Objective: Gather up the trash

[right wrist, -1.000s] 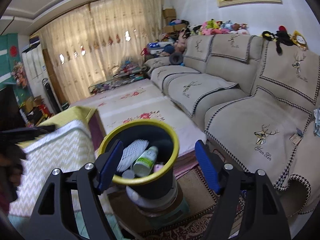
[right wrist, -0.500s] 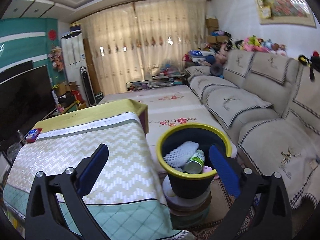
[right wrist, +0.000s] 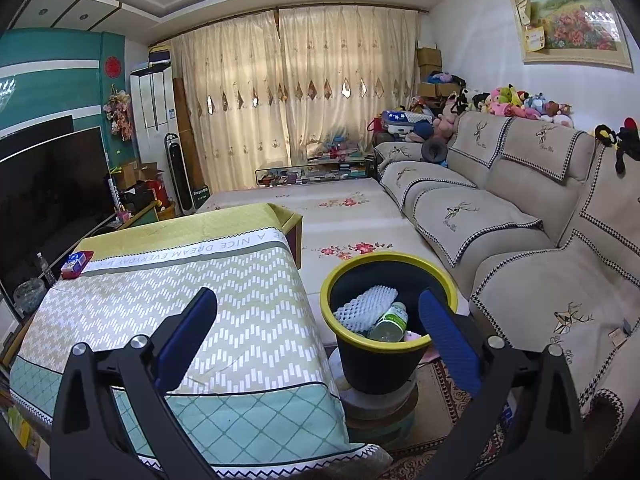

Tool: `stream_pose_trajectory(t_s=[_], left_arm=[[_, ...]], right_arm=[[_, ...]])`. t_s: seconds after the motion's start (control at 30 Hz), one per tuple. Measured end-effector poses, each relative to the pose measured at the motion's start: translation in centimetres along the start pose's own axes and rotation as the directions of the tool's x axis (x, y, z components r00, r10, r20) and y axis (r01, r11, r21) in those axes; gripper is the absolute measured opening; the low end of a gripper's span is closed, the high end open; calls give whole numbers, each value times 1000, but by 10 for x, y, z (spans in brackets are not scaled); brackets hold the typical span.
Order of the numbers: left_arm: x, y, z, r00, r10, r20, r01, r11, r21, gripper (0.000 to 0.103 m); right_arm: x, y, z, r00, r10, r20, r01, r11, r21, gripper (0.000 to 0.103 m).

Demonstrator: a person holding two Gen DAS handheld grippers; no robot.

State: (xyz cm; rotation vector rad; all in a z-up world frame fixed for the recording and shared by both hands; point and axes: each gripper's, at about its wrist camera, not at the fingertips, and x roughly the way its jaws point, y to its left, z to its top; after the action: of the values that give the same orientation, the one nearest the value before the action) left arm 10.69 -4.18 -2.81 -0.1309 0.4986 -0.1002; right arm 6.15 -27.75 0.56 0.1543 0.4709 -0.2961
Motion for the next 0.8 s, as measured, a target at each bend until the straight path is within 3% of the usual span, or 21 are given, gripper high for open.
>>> stream_pose_trajectory(t_s=[0.23,0.8], left_arm=[[3,-19,-5,1000,-15,-14,16,999,44,98],[11,-16,-3,999,-36,-42,37,999,26,98]], right_arm=[[0,2,-2,1000,8,-11,-8,1000,-4,96],[11,11,4,999,26,-34,-27,1000,-14,96]])
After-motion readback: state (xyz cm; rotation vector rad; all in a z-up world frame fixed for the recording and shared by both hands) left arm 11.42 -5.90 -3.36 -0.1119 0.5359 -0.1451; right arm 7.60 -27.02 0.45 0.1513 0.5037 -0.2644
